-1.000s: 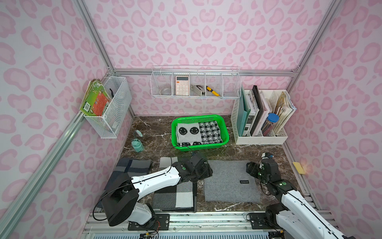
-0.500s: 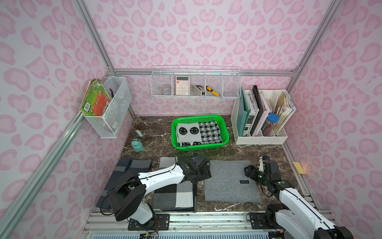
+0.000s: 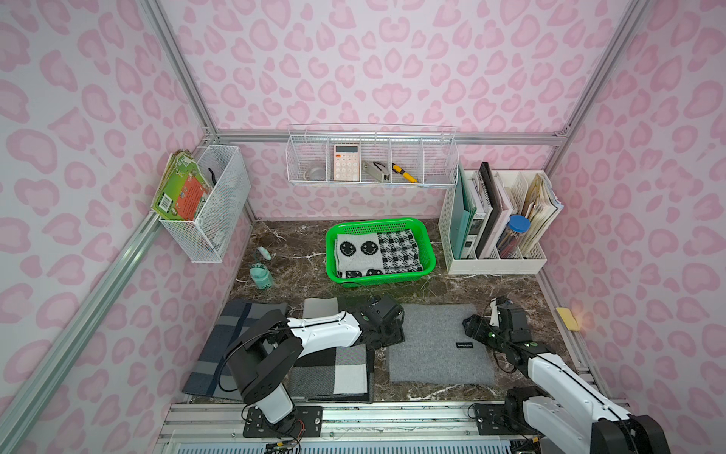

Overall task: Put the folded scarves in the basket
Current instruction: Pick up the scarf at the center of the board.

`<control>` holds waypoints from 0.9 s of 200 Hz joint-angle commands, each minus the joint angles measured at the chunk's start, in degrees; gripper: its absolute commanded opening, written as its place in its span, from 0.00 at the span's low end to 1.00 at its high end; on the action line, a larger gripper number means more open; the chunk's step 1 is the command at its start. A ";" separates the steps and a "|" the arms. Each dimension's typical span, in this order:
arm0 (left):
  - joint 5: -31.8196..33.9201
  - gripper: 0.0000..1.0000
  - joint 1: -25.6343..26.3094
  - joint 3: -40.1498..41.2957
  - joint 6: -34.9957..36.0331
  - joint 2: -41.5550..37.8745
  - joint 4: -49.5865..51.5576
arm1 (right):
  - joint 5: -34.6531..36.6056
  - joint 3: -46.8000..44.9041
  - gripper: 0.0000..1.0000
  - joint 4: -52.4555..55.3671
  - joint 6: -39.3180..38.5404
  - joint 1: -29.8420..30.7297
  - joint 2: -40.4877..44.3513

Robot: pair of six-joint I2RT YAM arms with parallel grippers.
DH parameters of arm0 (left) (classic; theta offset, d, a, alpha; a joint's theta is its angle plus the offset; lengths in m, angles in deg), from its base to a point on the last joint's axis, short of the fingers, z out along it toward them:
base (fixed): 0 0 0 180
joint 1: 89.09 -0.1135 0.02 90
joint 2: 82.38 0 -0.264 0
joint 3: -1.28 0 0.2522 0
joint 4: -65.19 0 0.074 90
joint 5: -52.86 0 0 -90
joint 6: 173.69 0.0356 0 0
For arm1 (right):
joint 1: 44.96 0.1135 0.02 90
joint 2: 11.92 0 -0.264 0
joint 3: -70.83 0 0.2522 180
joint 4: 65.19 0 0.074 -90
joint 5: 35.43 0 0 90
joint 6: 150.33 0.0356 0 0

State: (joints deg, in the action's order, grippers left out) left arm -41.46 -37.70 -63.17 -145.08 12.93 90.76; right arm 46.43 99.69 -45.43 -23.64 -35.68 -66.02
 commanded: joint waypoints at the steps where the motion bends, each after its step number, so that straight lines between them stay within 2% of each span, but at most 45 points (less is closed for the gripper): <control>1: -0.67 0.67 0.25 0.10 -0.14 1.55 -0.07 | -0.12 -0.57 0.81 0.99 0.93 0.21 -0.35; 45: -1.46 0.58 0.47 0.44 -0.23 2.43 -1.17 | -0.97 -1.69 0.77 -0.98 1.31 0.82 -1.38; 67: -1.70 0.47 0.47 0.78 -0.09 2.34 -2.26 | -1.76 -1.81 0.67 -1.74 1.75 1.54 -2.30; 75: -1.87 0.40 0.40 0.79 0.08 2.32 -2.59 | -2.01 -1.93 0.60 -2.08 1.95 1.99 -2.32; 87: -2.18 0.31 0.39 0.60 0.39 2.42 -3.13 | -2.34 -2.15 0.45 -2.43 2.16 2.31 -2.04; 110: -2.80 0.00 0.37 0.27 1.88 1.57 -3.99 | -3.59 -1.59 0.10 -1.61 2.28 2.55 0.19; 119: -2.60 0.00 0.44 0.58 2.75 0.57 -4.49 | -3.97 -1.33 0.00 -1.25 2.13 2.72 1.98; 180: -1.19 0.00 0.38 0.64 9.92 -9.47 -2.47 | -4.47 0.89 0.00 2.61 4.78 5.44 20.14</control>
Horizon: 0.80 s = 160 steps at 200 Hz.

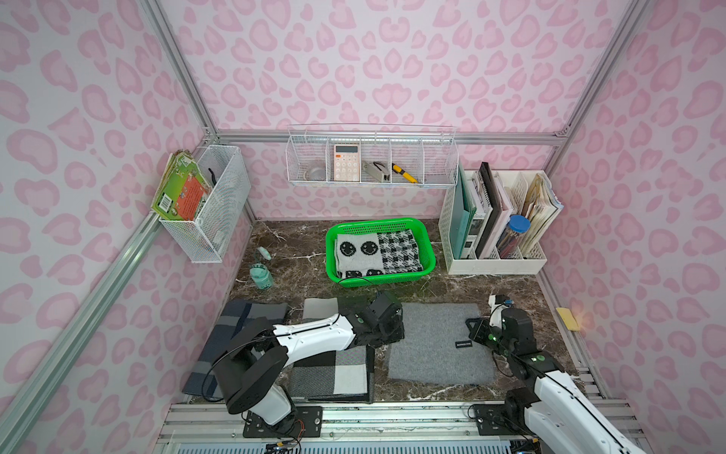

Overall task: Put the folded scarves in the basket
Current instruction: Pick up the scarf at the center of the board.

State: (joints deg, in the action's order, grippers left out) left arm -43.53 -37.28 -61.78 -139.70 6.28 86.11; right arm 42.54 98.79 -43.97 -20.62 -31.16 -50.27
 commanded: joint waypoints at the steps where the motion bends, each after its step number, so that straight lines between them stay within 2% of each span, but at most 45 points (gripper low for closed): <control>1: 0.96 0.00 0.00 -0.83 4.70 -2.98 2.39 | -0.65 1.93 0.00 1.19 1.86 1.03 4.62; 27: 4.64 0.00 -0.08 -2.54 7.78 -7.13 7.41 | -0.01 5.02 0.00 0.30 2.24 3.51 6.95; 59: 10.42 0.00 -2.06 -3.99 11.09 -13.13 13.22 | 3.17 11.69 0.00 -0.41 0.93 7.09 2.41; 79: 12.10 0.00 -5.65 -5.58 12.56 -16.00 17.07 | 5.63 17.55 0.00 -1.45 -0.50 10.02 -3.54; 111: 13.49 0.00 -10.24 -8.90 18.63 -18.76 17.60 | 10.61 29.38 0.00 -3.12 -4.49 15.65 -16.09; 134: 14.21 0.00 -15.07 -13.18 21.77 -17.94 18.82 | 12.74 39.07 0.00 -3.43 -9.04 17.82 -25.55; 160: 10.89 0.00 -22.42 -17.35 22.67 -15.58 18.05 | 15.71 49.36 0.00 -3.06 -11.49 17.84 -34.76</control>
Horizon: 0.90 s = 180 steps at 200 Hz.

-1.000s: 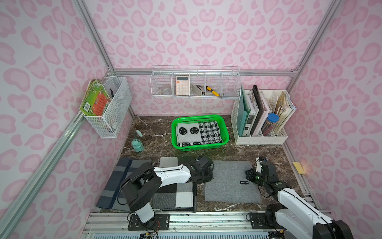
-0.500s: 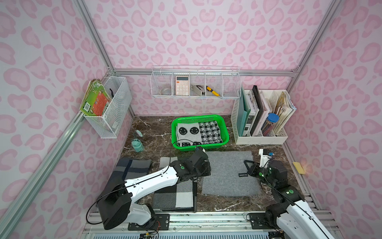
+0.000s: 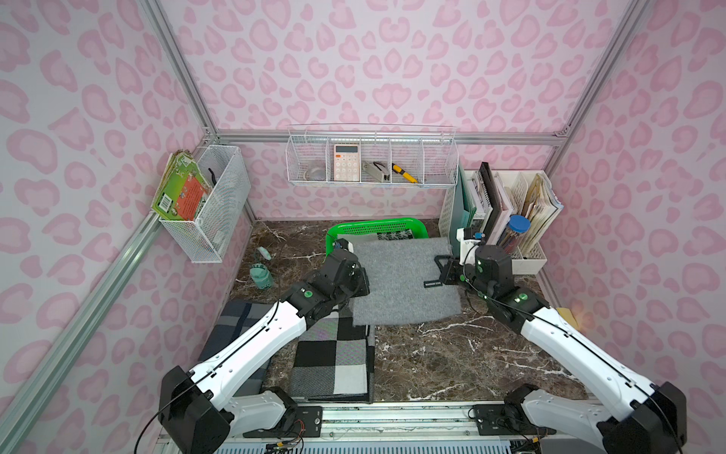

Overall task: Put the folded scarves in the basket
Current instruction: Pick up the scarf at the center of the board, then place the scarf in the basket.

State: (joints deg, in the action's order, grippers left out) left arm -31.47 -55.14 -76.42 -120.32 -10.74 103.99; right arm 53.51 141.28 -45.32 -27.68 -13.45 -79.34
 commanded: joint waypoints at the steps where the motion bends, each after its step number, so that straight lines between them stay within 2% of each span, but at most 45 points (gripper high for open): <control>1: -1.40 0.00 -4.89 -2.82 3.34 1.55 0.05 | 4.88 7.17 0.00 -1.71 -4.52 0.14 -6.01; 23: -4.00 0.00 -9.83 -6.29 4.12 4.92 -1.40 | 5.15 14.50 0.00 -2.21 -6.45 -0.36 -13.55; 78: -9.32 0.00 -18.39 -15.98 5.51 16.92 -2.62 | 3.02 30.67 0.00 -2.79 -7.92 -3.66 -31.13; 124: -13.14 0.00 -21.45 -22.10 5.77 25.50 -3.87 | 1.58 37.94 0.00 -4.12 -8.82 -6.08 -41.37; 180: -13.21 0.00 -22.26 -22.63 5.34 32.22 -7.34 | -2.02 42.75 0.00 -6.03 -9.20 -7.95 -50.26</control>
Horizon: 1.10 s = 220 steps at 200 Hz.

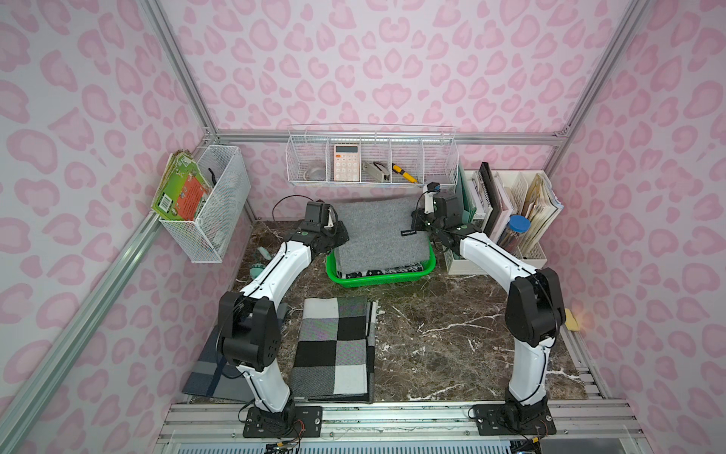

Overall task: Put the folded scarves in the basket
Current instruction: Place the scarf in the basket.

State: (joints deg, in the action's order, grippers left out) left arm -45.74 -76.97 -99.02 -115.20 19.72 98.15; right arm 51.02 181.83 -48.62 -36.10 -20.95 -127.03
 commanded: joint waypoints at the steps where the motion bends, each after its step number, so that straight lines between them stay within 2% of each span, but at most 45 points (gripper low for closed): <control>1: 1.01 0.00 -0.43 -0.03 0.22 1.85 -1.52 | 0.47 2.32 0.00 -2.68 -0.77 -0.45 -2.70; 62: 0.92 0.00 -0.69 -1.02 0.54 5.97 -0.95 | 0.25 3.94 0.00 -1.34 -0.03 -0.28 -7.47; 81: 1.04 0.18 -0.76 -1.21 0.57 6.94 -0.92 | 0.57 3.79 0.06 -1.01 0.46 -0.10 -7.42; 94: 0.66 0.38 -0.78 -1.91 0.44 7.32 -0.24 | 0.61 3.76 0.17 -0.57 0.32 0.13 -6.95; 108: -0.57 0.55 -0.87 -2.95 0.48 6.91 0.61 | 1.10 3.40 0.35 0.07 0.14 0.46 -6.00; 115: -1.42 0.63 -0.85 -3.34 0.47 6.59 0.72 | 1.26 2.83 0.36 -0.05 0.04 0.72 -5.27; 125: -2.70 0.70 -0.87 -3.54 0.39 5.75 0.41 | 1.71 1.62 0.40 -0.38 0.24 1.09 -3.85; 133: -3.48 0.74 -0.87 -3.45 0.28 4.87 0.33 | 2.23 0.23 0.50 -0.84 0.57 1.33 -2.47; 139: -3.90 0.77 -0.85 -3.26 0.02 4.19 0.31 | 2.79 -0.90 0.62 -1.15 0.98 1.68 -1.35; 146: -4.17 0.78 -0.87 -2.99 -0.32 3.18 0.40 | 3.41 -2.37 0.71 -1.36 1.62 1.93 0.05; 152: -4.52 0.78 -0.87 -2.57 -0.75 2.30 0.63 | 3.70 -3.99 0.72 -1.69 2.04 2.33 1.49; 180: -8.52 0.77 -0.78 2.80 -3.93 -3.88 -0.90 | 4.44 -12.43 0.72 -3.50 2.65 4.86 9.44; 188: -9.49 0.75 -0.78 6.45 -5.16 -6.19 -1.78 | 4.55 -15.23 0.72 -3.92 3.04 5.81 12.11; 220: -8.76 0.73 0.48 17.67 -8.60 -16.20 -2.00 | 4.09 -28.10 0.71 -6.40 6.65 9.27 23.11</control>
State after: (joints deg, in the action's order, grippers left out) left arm -53.46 -77.30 -86.56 -120.32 8.53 96.62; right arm 54.58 160.38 -51.88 -32.97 -13.47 -109.61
